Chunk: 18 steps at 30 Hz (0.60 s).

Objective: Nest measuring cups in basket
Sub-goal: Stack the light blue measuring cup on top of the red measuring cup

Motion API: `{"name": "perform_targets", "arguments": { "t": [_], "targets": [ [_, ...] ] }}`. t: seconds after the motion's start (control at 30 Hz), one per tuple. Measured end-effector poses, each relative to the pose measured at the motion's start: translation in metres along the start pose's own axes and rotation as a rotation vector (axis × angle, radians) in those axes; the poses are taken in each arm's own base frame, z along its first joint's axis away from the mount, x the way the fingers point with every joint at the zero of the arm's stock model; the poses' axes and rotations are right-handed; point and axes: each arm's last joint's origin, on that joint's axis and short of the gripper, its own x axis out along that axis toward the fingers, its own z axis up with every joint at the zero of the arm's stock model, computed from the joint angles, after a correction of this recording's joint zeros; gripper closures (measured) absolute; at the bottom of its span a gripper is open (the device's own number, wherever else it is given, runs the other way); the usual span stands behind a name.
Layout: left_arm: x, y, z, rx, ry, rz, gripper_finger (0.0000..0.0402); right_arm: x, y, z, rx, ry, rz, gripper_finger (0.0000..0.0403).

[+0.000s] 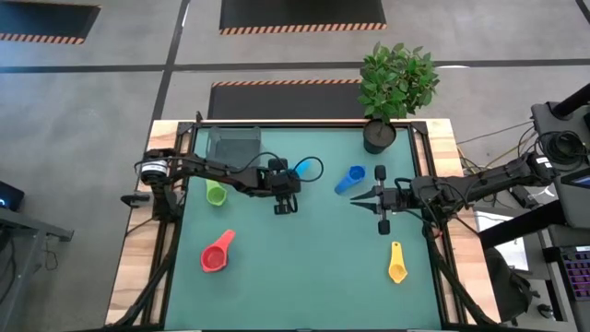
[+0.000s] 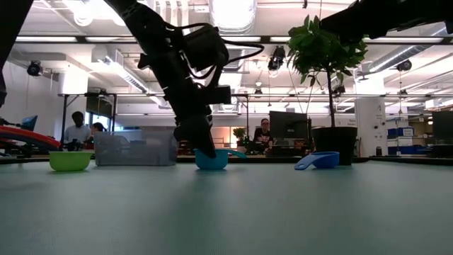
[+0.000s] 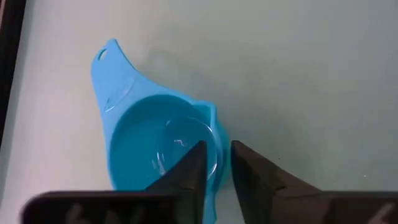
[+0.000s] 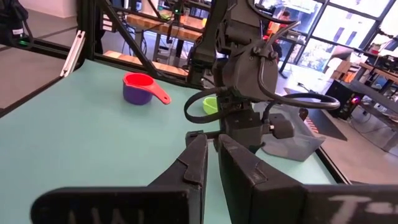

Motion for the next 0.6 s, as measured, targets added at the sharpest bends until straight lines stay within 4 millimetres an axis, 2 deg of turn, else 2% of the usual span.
{"name": "perform_targets", "arguments": {
  "t": [0.13, 0.33, 0.47, 0.6],
  "targets": [
    [0.0, -0.001, 0.0, -0.002, 0.0, -0.001, 0.0394, 0.0, 0.0, 0.0, 0.0, 0.0, 0.0, 0.0374],
    [-0.005, -0.005, 0.002, -0.023, -0.014, -0.007, 0.0399, 0.0, 0.0, 0.0, -0.001, 0.0, 0.0, 0.0374],
    [-0.021, -0.011, 0.008, -0.05, -0.061, -0.019, 0.04, 0.0, 0.0, 0.0, -0.005, -0.001, -0.001, 0.0374],
    [-0.046, -0.02, 0.013, -0.099, -0.109, -0.047, 0.04, 0.0, 0.0, 0.0, -0.017, -0.004, -0.003, 0.0374]
  ]
}}
